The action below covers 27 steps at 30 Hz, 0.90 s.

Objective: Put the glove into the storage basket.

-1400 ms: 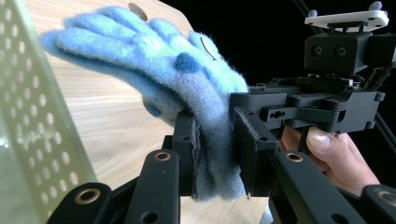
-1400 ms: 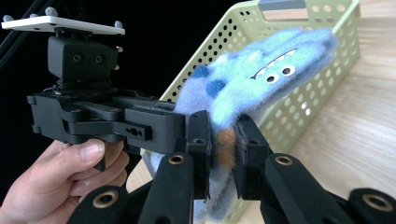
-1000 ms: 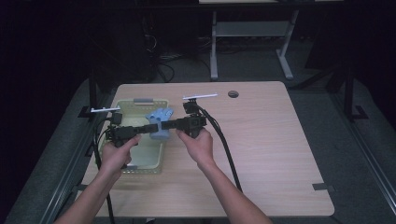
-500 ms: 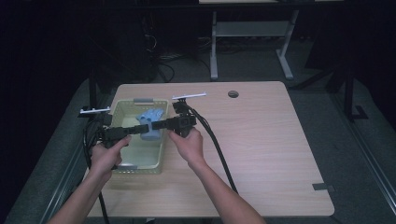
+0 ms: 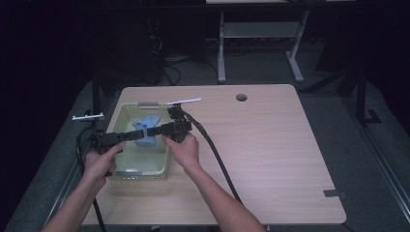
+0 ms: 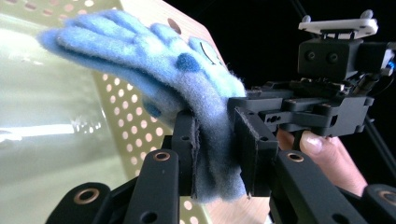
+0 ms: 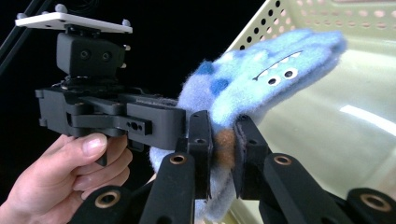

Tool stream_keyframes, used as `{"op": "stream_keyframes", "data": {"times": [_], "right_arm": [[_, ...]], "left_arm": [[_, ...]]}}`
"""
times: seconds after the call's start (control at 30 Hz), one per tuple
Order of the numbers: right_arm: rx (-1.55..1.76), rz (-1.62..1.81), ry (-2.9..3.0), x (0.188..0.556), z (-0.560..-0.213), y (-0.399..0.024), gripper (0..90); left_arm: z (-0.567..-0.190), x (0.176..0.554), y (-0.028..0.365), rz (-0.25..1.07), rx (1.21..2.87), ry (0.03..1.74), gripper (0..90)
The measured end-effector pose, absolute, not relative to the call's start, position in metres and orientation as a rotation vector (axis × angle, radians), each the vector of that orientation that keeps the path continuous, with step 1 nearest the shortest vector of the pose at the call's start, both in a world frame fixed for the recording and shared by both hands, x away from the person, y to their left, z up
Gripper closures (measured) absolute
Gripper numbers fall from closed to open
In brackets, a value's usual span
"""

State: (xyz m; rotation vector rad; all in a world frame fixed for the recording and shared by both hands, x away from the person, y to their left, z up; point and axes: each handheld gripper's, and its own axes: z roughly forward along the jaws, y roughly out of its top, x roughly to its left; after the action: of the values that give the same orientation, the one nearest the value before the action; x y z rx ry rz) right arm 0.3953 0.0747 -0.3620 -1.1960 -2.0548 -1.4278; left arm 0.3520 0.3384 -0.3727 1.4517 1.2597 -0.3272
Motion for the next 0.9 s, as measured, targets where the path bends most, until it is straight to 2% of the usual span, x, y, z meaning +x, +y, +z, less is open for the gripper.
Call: {"op": "stream_keyframes", "data": {"times": [0.9], "right_arm": [[-1.210,-1.339,-2.059,0.406,-0.392,0.109,78.9]], "left_arm": [[-0.400,0.358,0.365,-0.357,1.467,1.353,75.7]]}}
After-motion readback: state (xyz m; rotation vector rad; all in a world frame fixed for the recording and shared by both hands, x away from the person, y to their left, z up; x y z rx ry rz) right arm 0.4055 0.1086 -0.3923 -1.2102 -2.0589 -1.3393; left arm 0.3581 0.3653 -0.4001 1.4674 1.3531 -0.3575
